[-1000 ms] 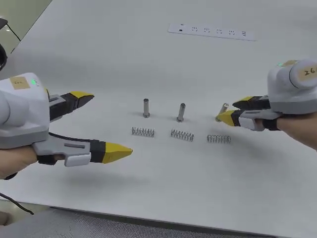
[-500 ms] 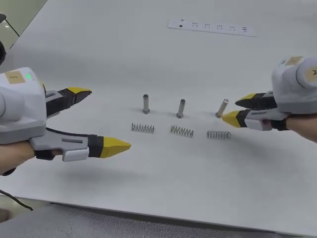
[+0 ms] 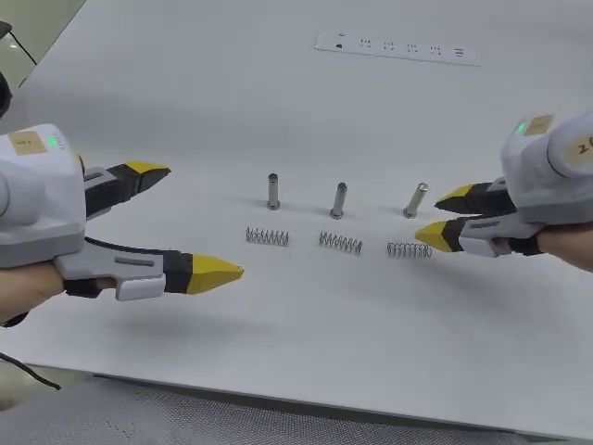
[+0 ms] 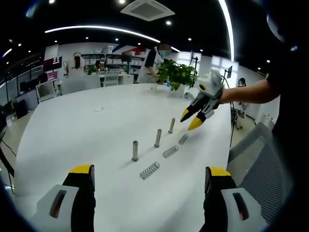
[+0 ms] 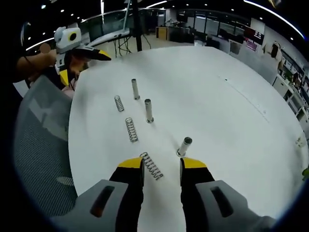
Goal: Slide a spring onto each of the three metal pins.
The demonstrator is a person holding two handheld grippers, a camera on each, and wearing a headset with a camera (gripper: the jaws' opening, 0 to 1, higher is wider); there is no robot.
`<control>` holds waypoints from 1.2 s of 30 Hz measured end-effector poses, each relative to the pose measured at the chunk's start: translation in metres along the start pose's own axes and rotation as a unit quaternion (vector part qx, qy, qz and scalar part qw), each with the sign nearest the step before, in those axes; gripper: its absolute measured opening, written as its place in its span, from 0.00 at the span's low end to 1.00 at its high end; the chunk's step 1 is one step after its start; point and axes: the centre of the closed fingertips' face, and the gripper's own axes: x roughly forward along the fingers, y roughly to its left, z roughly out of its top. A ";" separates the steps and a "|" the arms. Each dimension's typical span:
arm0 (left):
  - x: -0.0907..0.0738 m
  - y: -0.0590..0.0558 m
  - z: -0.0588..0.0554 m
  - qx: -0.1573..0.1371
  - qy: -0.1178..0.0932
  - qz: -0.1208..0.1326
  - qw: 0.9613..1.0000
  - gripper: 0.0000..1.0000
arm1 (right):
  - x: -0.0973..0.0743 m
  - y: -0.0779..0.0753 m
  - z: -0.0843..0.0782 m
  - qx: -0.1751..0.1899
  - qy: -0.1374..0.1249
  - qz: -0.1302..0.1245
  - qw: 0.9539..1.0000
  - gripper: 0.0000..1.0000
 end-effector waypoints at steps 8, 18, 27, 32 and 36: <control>-0.001 0.001 -0.002 -0.001 0.001 0.001 1.000 0.92 | 0.006 0.012 -0.008 -0.022 0.017 0.020 0.999 0.27; -0.002 0.000 -0.002 0.003 0.006 0.000 1.000 0.91 | 0.017 0.017 -0.019 -0.047 0.043 0.042 0.997 0.24; -0.001 0.000 -0.004 0.003 0.008 -0.001 1.000 0.91 | 0.025 0.016 -0.028 -0.074 0.067 0.052 0.994 0.19; -0.001 -0.002 -0.004 0.004 0.009 -0.003 1.000 0.91 | 0.029 0.014 -0.032 -0.082 0.076 0.056 0.992 0.17; -0.001 -0.003 -0.005 0.004 0.009 -0.004 1.000 0.91 | 0.028 0.016 -0.034 -0.090 0.081 0.058 0.991 0.15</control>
